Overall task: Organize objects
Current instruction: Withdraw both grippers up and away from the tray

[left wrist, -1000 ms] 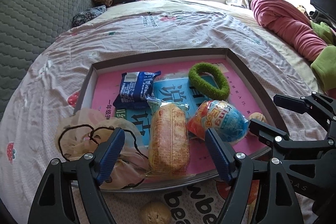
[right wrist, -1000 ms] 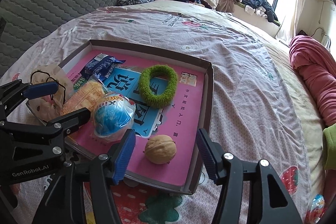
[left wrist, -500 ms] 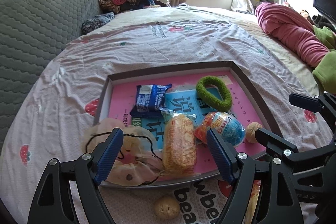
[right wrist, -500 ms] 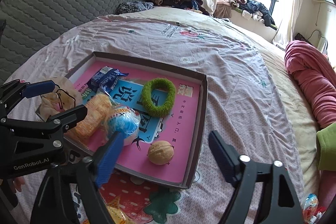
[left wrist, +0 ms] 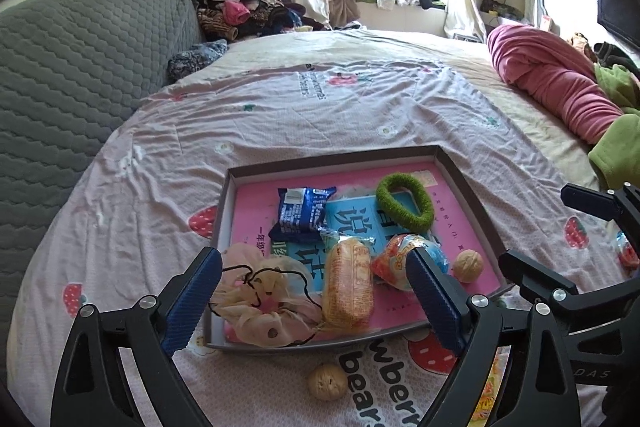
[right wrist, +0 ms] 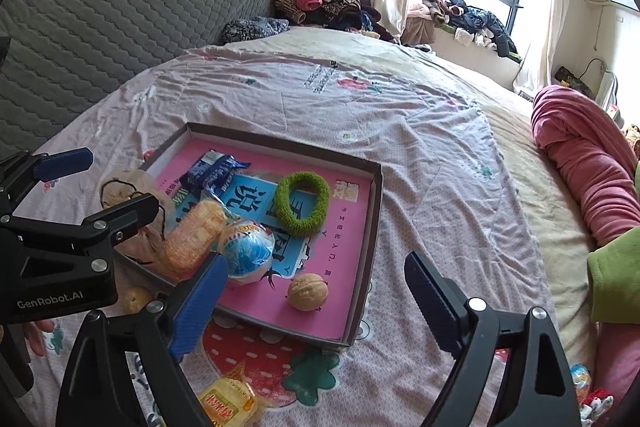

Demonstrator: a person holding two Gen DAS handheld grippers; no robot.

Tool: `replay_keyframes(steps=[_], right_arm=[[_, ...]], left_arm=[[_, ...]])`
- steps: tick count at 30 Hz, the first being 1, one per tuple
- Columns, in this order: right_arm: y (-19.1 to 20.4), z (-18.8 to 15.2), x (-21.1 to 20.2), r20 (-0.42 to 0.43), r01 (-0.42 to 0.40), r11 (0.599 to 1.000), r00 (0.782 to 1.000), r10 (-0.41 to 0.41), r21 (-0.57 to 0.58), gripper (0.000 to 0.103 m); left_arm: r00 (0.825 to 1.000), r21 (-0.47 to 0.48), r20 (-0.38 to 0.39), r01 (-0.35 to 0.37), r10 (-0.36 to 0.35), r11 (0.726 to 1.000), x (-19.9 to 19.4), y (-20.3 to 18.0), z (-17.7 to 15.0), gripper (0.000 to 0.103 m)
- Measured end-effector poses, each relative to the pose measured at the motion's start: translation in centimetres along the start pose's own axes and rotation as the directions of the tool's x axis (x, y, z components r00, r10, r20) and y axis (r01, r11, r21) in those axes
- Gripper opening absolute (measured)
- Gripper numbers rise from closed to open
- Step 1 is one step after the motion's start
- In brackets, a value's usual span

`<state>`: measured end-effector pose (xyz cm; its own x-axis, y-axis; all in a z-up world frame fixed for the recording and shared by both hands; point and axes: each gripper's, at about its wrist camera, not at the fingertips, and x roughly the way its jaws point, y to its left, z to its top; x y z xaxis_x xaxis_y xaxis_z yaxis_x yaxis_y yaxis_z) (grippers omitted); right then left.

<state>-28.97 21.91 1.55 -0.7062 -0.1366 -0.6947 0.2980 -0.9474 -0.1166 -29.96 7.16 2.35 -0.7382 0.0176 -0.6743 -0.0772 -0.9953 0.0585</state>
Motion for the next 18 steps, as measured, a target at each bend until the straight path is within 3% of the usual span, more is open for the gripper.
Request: replay_keyframes(steps=[18], right_arm=[[1.9,2.4,-9.1,0.102,0.000,1.000,0.995,0.000,-0.008,0.100]], left_arm=[[0.995,-0.035,0.094,-0.018,0.021,0.999,-8.8,2.2,1.4,0.094]])
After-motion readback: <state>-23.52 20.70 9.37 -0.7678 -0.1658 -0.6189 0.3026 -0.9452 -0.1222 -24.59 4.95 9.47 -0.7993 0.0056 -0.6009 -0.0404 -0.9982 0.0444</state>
